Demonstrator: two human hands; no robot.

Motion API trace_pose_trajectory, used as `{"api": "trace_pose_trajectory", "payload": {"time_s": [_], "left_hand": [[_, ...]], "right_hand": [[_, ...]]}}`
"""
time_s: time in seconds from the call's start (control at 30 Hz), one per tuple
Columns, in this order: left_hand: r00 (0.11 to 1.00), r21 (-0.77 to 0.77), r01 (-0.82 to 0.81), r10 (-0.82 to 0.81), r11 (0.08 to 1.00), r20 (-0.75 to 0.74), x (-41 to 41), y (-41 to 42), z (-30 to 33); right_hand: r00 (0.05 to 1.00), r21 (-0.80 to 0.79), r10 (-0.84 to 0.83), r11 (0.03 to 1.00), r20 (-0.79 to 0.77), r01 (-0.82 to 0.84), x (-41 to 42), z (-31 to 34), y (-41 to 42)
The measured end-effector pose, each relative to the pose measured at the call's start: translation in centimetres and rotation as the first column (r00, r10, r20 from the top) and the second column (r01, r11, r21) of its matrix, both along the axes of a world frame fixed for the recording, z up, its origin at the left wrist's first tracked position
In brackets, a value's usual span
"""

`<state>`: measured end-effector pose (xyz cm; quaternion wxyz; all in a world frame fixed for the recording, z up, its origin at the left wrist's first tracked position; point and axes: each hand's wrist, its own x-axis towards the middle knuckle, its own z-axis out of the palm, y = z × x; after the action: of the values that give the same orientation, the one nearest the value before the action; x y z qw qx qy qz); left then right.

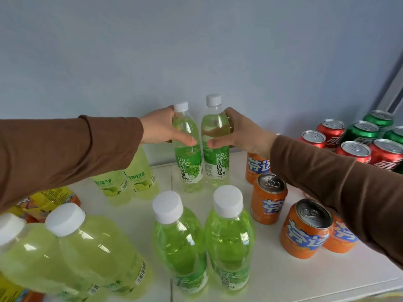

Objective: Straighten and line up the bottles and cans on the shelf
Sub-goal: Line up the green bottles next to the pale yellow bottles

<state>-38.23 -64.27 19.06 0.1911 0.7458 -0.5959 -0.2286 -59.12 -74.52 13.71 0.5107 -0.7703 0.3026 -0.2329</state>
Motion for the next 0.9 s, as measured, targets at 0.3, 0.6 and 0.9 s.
{"api": "trace_pose_trajectory", "payload": {"time_s": [0.3,0.6,0.9], "left_hand": [[0.999,-0.046,0.007,-0.005,0.999,0.047,0.3,0.7,-1.4],[0.999,0.043,0.010,-0.011,0.999,0.041,0.2,1.8,-0.9],[0.994,0.095,-0.064,0.055,0.993,0.099,-0.4,4.4,2.4]], "right_hand": [[0.999,-0.056,0.020,0.998,-0.043,-0.022,1.2,-1.3,0.6],[0.988,-0.040,0.082,0.995,-0.131,-0.088,1.2,-1.4,0.7],[0.969,-0.134,0.005,0.990,-0.246,-0.039,-1.5,0.9,1.5]]}}
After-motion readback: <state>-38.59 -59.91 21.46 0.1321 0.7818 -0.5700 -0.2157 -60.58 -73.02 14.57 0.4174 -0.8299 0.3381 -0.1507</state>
